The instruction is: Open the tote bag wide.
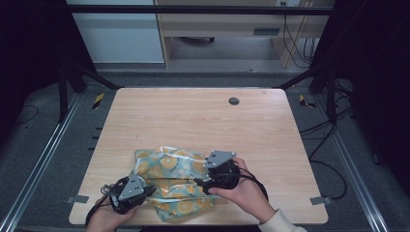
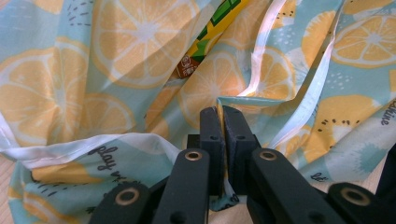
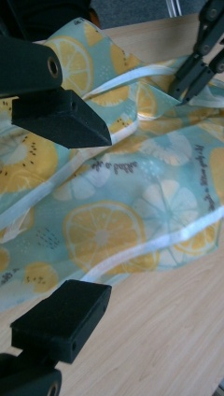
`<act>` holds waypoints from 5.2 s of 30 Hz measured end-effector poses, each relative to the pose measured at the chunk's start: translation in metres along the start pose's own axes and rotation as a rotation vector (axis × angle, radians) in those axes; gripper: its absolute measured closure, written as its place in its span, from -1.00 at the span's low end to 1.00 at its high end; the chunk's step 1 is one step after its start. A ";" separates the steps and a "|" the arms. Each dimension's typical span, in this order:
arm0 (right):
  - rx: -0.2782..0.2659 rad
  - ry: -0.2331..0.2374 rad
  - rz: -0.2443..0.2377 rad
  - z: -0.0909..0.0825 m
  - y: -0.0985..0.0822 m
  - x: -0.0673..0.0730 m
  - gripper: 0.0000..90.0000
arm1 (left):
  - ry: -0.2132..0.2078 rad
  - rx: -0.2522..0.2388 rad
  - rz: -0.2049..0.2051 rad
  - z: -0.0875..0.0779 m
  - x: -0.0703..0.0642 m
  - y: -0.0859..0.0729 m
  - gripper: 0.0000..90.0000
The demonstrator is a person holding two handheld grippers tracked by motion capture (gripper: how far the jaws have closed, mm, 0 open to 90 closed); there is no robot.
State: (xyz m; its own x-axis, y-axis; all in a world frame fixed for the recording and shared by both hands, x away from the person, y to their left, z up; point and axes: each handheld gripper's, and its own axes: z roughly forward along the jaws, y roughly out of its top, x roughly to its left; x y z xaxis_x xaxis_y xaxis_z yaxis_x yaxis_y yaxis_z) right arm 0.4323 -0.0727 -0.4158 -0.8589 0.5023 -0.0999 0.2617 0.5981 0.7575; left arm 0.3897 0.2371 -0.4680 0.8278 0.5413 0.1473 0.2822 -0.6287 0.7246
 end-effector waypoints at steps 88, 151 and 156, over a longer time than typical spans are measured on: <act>0.109 -0.126 0.270 0.111 0.021 -0.145 0.99 | -0.012 0.131 0.079 0.020 -0.007 0.005 1.00; 0.134 0.114 0.102 0.027 -0.071 -0.006 1.00 | 0.008 0.134 0.037 0.028 -0.009 0.005 0.98; 0.146 0.095 0.108 0.032 -0.071 -0.008 1.00 | 0.012 0.146 0.033 0.030 -0.010 0.005 0.98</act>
State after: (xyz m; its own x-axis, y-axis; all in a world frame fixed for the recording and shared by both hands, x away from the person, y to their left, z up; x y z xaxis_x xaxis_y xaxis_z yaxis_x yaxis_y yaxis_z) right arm 0.4350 -0.0994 -0.4899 -0.8580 0.5117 0.0436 0.4100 0.6315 0.6580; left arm 0.3978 0.2120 -0.4861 0.8322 0.5252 0.1777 0.3233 -0.7200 0.6140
